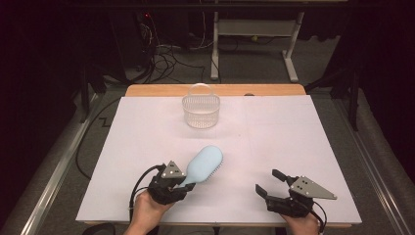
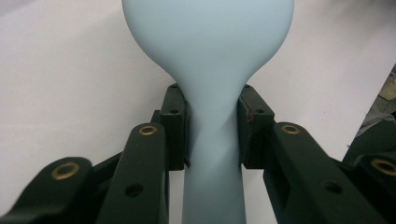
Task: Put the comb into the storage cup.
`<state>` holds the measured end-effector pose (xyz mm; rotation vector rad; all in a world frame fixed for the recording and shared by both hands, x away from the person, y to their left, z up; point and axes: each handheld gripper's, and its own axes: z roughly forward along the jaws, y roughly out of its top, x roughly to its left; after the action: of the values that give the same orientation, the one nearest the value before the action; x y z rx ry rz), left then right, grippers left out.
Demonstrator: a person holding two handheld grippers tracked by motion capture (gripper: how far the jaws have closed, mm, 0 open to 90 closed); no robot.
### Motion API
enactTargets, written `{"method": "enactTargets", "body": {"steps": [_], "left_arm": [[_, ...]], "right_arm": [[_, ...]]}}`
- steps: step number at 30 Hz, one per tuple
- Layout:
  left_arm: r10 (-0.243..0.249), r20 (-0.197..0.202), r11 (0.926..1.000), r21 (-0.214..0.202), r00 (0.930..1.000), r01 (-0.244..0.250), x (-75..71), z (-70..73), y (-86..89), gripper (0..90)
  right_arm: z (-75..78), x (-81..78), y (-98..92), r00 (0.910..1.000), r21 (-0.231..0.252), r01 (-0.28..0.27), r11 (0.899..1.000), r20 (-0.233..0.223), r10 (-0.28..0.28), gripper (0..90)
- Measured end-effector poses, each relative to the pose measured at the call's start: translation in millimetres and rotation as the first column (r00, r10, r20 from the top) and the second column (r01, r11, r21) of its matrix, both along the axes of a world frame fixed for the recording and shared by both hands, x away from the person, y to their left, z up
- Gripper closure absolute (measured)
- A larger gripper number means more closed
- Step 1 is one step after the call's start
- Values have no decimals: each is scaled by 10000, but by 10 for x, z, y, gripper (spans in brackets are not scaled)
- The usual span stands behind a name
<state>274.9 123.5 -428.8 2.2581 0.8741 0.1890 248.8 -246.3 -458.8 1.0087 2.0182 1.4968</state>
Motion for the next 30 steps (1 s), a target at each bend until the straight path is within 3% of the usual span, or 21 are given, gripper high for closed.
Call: {"method": "enactTargets", "body": {"steps": [13,30], "left_arm": [[-404,42,9992,-27,9992,404,4,-14,-212,689],[-872,376,9961,185,9955,866,-40,-22,-436,689]], "right_arm": [[45,68,323,9948,263,-803,9964,-601,817,201],[41,225,616,9790,833,-1340,9875,-1435,1450,166]]}}
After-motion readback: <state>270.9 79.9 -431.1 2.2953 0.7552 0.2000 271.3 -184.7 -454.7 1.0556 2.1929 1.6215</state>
